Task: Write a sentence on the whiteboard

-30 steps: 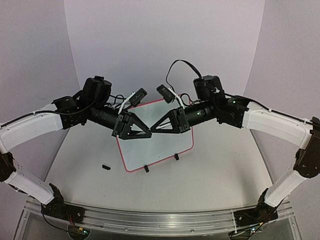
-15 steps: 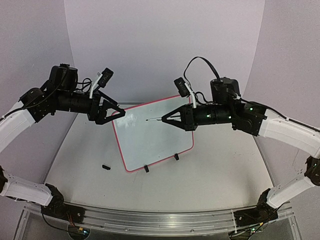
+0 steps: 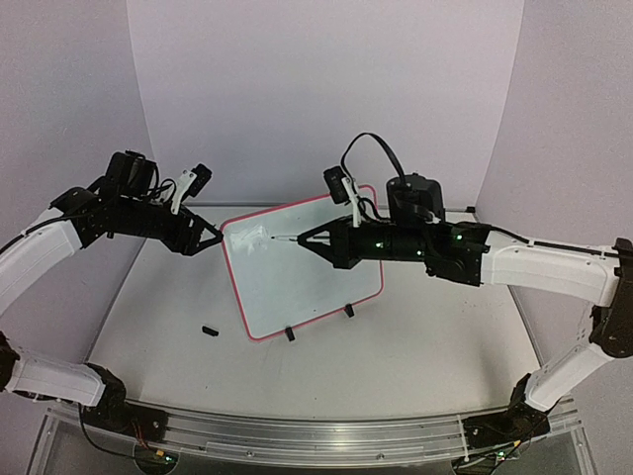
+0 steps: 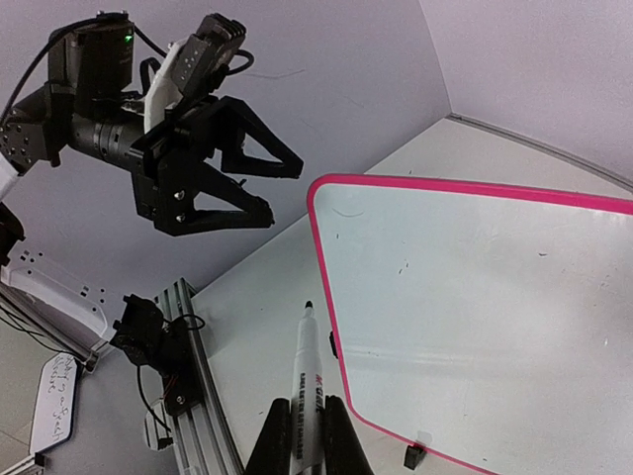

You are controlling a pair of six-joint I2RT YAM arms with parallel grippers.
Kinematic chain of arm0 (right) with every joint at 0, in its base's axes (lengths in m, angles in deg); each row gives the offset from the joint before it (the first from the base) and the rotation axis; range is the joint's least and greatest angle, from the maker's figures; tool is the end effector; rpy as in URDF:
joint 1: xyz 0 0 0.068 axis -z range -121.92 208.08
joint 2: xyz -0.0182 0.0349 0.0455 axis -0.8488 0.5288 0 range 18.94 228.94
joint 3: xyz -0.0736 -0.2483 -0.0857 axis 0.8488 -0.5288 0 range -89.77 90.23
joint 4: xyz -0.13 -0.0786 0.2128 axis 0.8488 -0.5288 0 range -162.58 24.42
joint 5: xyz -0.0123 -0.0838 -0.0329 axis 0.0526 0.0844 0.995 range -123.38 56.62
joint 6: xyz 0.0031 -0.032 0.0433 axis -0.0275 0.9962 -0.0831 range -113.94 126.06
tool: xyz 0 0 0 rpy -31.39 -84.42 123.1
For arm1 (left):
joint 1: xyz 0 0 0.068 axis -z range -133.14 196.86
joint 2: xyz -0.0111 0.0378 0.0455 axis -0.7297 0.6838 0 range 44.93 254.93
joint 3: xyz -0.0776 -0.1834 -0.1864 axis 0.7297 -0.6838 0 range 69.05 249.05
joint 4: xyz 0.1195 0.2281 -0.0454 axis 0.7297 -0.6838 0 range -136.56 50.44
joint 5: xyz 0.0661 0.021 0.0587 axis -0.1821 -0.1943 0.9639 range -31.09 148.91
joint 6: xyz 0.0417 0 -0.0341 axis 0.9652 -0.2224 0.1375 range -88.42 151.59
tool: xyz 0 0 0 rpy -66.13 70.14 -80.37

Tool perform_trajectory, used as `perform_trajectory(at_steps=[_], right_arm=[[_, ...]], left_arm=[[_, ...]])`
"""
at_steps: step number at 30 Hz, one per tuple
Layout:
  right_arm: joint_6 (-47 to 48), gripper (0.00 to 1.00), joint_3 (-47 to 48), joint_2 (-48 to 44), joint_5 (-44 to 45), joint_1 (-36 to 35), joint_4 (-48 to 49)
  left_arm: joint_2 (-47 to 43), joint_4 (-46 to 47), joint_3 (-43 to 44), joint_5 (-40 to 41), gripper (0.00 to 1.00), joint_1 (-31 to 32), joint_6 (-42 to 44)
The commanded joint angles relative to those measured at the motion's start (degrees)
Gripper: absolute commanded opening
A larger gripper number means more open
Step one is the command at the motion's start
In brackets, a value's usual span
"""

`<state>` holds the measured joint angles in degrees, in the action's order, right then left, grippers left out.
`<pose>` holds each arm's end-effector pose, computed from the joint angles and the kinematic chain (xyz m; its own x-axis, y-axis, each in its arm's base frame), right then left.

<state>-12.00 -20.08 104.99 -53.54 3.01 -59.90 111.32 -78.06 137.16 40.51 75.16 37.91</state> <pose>0.1957 0.3015 0.3454 -0.3996 -0.0638 -0.9145 -0.8832 0.2942 0.3654 0.2093 -0.1253 0.3582 -0.4499 0.3609 -0.8169 0.7263 0.6801 -0.0996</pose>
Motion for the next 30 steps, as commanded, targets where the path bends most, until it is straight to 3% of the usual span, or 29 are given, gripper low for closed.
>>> perform_trajectory(at_steps=[1, 5, 9, 18, 30], right_arm=[[-0.49, 0.0, 1.76, 2.33, 1.05, -0.79, 5.46], [-0.4, 0.0, 2.33, 3.58, 1.0, -0.95, 5.74], [-0.4, 0.0, 2.5, 4.52, 0.91, -1.07, 5.84], [-0.39, 0.0, 2.52, 4.9, 0.73, -1.03, 6.12], [0.03, 0.0, -0.21, 2.74, 3.0, -1.03, 6.3]], left_arm=[[1.08, 2.97, -1.18, -5.11, 0.61, -2.85, 0.82], [2.87, 3.73, -1.46, -9.26, 0.5, -3.28, 0.99], [3.57, 5.34, -2.05, -11.9, 0.47, -3.34, 0.92], [7.53, 5.23, -0.58, -11.89, 0.37, -3.45, 0.7], [8.29, 6.16, -1.32, -15.88, 0.13, -4.04, 0.89]])
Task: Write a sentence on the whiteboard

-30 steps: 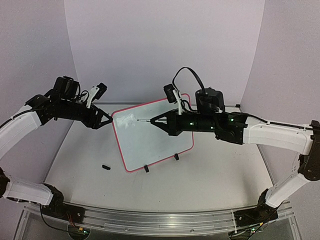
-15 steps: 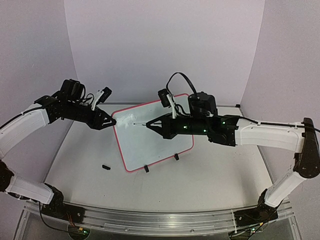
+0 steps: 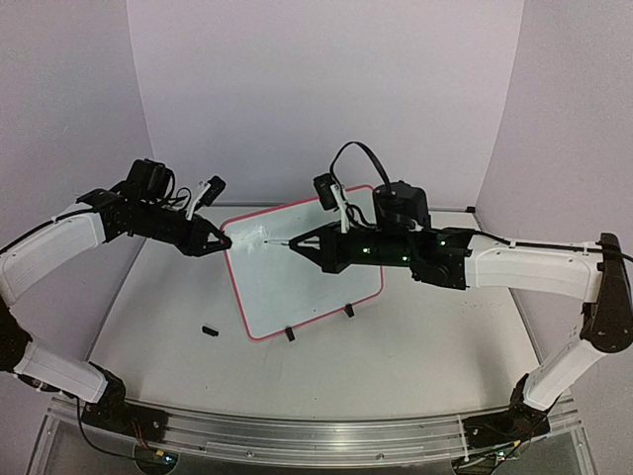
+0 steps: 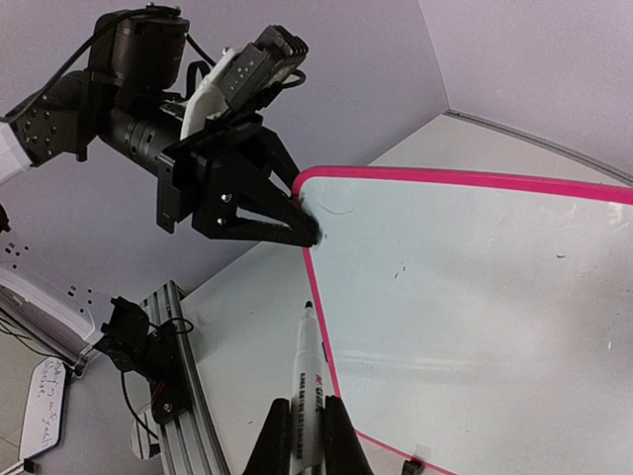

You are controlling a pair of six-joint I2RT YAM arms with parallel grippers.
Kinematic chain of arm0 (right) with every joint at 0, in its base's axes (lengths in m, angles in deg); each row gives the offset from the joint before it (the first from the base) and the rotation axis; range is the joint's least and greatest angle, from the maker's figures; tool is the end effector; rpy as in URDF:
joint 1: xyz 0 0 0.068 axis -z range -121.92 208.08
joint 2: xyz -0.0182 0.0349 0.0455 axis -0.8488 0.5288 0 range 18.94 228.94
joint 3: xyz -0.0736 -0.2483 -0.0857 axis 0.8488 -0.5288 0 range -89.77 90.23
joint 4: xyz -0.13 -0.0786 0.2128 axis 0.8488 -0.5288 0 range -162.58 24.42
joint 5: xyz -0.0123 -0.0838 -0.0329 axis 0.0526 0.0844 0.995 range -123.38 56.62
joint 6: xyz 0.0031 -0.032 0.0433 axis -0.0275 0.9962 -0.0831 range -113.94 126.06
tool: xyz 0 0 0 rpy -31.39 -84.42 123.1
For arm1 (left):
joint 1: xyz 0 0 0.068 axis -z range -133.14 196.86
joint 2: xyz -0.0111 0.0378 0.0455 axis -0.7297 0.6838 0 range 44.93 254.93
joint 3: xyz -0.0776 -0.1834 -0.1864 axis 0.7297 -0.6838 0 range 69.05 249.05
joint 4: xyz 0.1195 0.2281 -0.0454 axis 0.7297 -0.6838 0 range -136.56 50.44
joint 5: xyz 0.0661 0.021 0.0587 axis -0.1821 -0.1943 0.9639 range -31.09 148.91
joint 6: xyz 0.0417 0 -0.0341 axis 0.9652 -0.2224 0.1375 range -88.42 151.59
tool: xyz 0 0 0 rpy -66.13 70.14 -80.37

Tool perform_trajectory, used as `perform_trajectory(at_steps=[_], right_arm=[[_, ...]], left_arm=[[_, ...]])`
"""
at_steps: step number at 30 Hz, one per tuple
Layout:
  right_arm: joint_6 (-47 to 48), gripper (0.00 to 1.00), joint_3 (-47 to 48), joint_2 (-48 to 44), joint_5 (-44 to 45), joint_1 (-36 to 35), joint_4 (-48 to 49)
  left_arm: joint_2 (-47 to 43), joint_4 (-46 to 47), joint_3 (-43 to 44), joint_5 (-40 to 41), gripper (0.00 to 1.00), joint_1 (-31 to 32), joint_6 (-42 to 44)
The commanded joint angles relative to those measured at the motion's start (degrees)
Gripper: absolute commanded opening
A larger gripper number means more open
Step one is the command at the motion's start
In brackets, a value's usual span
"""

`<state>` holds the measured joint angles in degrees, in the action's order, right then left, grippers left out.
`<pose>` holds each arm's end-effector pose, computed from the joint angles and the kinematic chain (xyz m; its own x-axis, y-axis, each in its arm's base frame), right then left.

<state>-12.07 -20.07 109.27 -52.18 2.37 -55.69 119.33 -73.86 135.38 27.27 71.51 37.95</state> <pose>0.2033 0.3185 0.3272 -0.3986 -0.0617 -0.9150 -0.8801 0.3062 0.3628 0.2441 -0.1324 0.3225 -0.5303 0.3471 -0.7735 0.7708 0.5773 -0.2694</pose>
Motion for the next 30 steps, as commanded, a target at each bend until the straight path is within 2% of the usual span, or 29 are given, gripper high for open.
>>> perform_trajectory(at_steps=[1, 6, 30], right_arm=[[0.12, 0.0, -0.27, -1.53, 1.72, -0.4, 2.12], [-0.2, 0.0, 0.25, -0.46, 1.18, -0.4, 3.29], [1.07, 0.0, 11.19, 10.95, -0.38, -0.8, 6.28]], left_arm=[[0.3, 1.97, 0.41, -2.76, 0.1, -0.39, 0.92], [0.11, 2.32, -0.4, -3.22, 0.0, -0.48, 1.25], [0.98, 2.3, -1.11, -5.97, 0.0, -1.06, 2.51]])
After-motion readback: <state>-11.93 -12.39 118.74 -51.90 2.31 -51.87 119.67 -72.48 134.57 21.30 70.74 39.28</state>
